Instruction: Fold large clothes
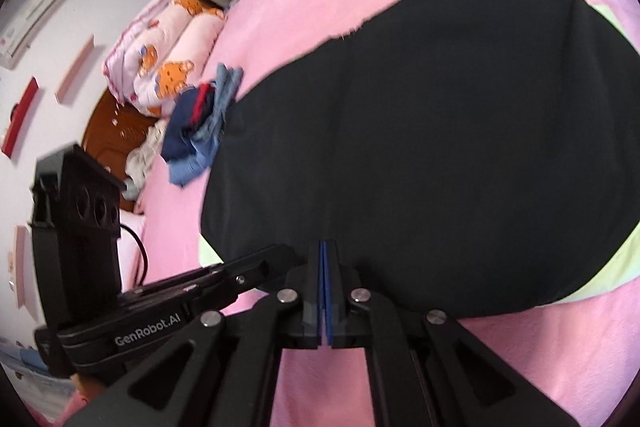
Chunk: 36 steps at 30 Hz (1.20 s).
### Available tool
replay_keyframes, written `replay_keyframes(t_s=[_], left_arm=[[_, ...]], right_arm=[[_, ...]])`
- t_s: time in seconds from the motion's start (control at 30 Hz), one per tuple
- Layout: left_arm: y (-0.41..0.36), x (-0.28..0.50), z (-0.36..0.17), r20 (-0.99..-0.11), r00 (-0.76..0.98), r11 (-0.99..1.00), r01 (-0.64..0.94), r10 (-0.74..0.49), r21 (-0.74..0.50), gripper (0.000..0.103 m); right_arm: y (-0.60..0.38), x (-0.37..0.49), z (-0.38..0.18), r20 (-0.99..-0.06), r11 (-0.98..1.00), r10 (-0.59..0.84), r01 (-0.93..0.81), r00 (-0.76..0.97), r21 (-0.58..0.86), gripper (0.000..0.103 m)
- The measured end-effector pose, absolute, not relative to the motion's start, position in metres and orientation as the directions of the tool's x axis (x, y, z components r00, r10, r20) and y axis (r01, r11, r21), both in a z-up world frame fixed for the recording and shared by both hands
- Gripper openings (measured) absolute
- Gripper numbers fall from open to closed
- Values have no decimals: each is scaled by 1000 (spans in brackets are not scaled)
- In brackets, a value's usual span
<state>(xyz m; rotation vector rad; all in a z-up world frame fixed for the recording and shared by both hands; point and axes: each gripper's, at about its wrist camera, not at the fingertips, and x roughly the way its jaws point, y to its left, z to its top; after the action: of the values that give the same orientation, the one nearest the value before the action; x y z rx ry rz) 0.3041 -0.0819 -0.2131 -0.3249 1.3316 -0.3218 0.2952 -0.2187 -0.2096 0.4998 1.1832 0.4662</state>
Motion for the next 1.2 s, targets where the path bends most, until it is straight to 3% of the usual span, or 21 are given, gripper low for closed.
replay_keyframes(t_s=[0.7,0.93,1.07,1.2], left_arm=[[-95,310,-273,-903,123,904,-69,-411,-421,7],[-72,319,-274,-917,150,915,-116,-369,-387,7],[-51,321,-272,-931,179,929,-140,-317,-343,7],[-23,320,-270,-919,203,911,-175,-337,-373,6]], right_arm=[[-217,312,-270,-787,825,558,-71,264,561,0],[-223,292,-271,-830,885,455,-64,324,461,0],[-251,289,-270,-840,901,388,38,380,433,0],[-278,285,-266,-845,908,338,93,414,409,0]])
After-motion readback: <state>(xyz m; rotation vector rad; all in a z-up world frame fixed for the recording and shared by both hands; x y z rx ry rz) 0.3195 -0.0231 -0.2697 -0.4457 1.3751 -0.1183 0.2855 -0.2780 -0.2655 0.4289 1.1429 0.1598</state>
